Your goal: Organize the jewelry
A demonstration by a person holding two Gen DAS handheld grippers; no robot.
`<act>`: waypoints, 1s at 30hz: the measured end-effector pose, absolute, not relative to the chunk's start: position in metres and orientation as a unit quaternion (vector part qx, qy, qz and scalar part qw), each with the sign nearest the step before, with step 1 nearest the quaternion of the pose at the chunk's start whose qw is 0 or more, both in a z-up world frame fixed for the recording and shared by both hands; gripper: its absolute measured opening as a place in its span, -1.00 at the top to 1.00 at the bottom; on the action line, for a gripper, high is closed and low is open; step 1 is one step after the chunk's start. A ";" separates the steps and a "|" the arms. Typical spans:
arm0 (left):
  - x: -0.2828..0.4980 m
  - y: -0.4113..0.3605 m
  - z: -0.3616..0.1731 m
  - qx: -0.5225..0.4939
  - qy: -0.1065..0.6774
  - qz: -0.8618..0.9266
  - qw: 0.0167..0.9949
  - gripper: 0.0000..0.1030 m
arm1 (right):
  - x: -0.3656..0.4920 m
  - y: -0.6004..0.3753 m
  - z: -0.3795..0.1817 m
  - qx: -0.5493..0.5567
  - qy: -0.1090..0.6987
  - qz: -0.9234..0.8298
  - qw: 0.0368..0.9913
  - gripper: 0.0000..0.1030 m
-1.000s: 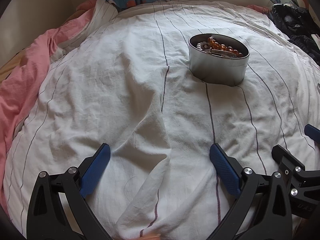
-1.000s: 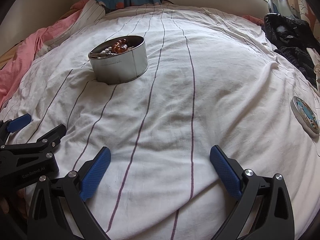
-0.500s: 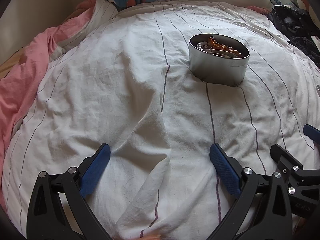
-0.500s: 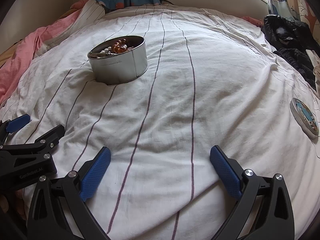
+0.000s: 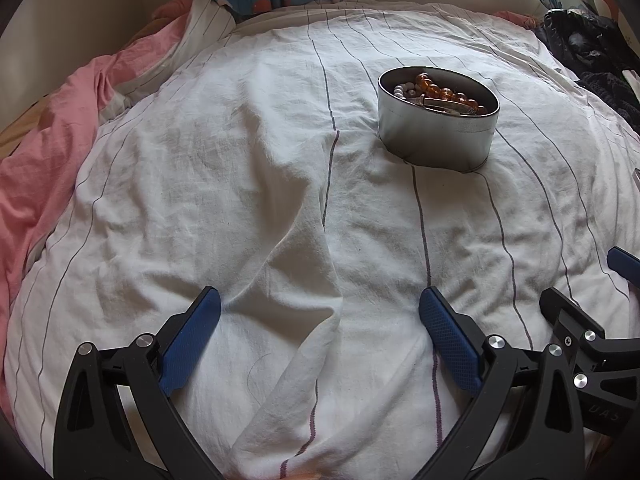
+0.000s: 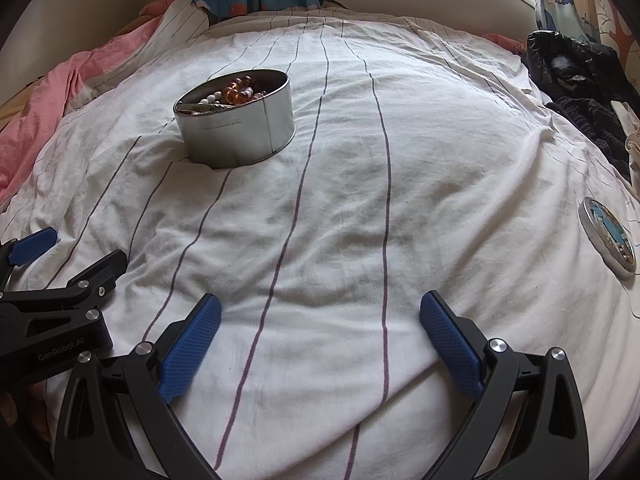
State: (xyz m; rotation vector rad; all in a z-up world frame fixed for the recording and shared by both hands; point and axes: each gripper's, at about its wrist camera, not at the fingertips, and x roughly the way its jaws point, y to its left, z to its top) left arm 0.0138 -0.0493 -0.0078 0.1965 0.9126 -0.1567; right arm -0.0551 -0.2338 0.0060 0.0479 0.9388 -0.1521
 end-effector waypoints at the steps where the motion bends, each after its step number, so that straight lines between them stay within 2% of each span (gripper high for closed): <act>1: 0.013 -0.050 -0.008 0.095 0.439 -0.075 0.890 -0.86 | -0.055 -0.234 0.006 0.023 0.452 -0.073 0.889 -0.85; 30: 0.014 -0.049 -0.008 0.094 0.440 -0.076 0.890 -0.86 | -0.055 -0.237 0.006 0.019 0.450 -0.077 0.889 -0.85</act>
